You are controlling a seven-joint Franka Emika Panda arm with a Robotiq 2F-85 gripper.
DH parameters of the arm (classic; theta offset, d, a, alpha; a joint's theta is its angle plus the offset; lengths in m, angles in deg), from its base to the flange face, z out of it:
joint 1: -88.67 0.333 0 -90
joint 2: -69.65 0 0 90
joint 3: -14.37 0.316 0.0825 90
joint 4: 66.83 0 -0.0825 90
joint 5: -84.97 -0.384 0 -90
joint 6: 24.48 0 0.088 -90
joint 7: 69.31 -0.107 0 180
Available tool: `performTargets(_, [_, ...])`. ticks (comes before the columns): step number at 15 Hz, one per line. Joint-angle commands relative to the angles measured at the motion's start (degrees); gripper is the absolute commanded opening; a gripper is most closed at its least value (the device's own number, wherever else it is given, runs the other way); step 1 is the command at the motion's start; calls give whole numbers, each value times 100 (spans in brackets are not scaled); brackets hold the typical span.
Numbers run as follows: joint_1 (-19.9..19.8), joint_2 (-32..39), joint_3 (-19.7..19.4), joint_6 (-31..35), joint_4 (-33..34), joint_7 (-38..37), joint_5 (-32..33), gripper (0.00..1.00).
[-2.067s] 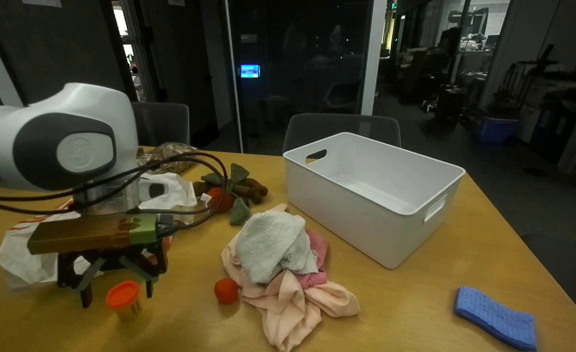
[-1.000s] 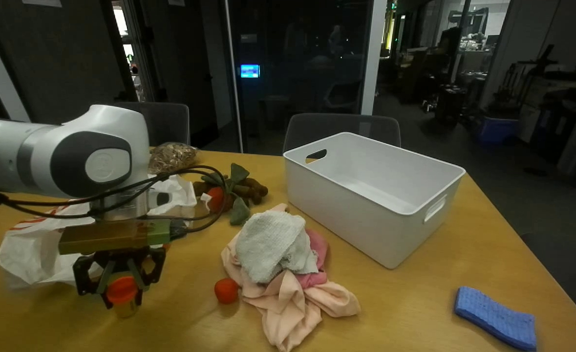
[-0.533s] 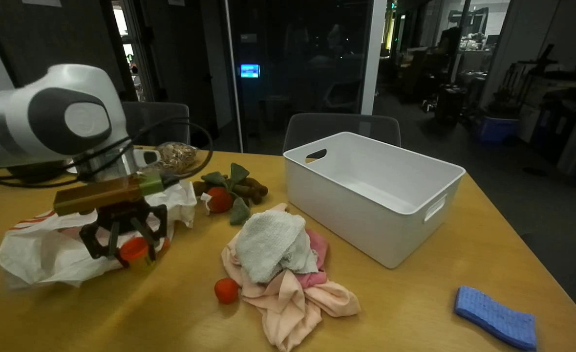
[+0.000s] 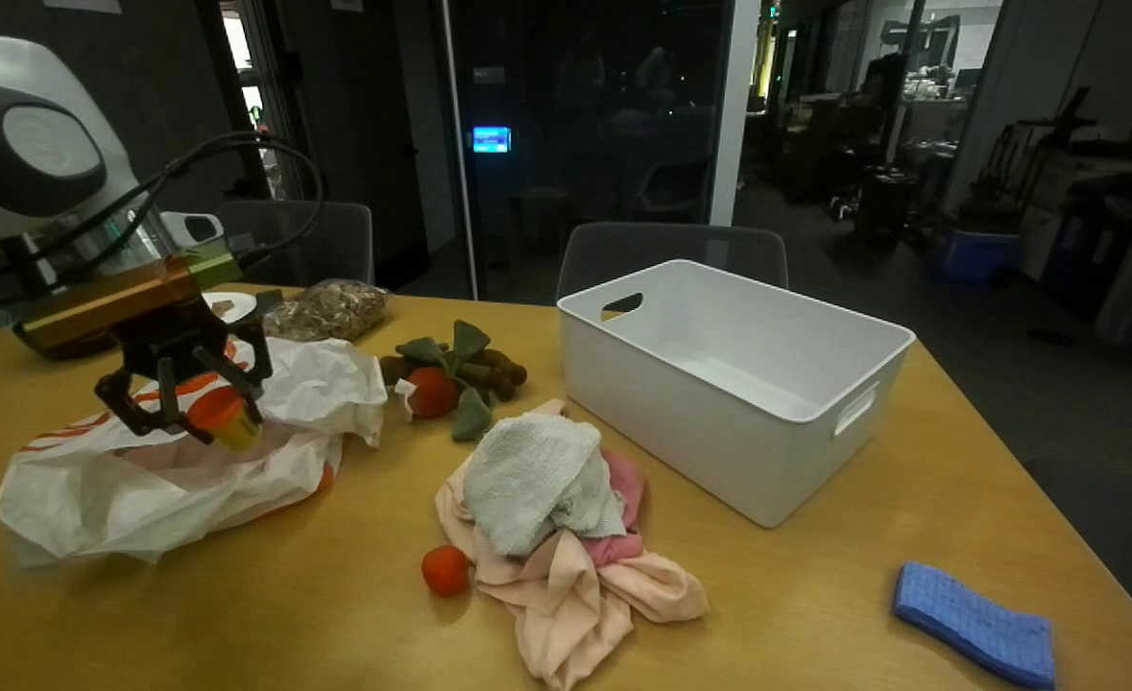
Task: Put the orange bottle and two of the plush toys into the carrier bag
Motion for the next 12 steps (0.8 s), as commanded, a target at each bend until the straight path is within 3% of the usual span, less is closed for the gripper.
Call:
performTargets(1, [247,516,8,-107,375,229,-296,23])
performTargets(5, [469,1064,-23,-100,599,809,-1035,23])
performTargets(12, [350,1854,44,24,933,1904,-1465,23])
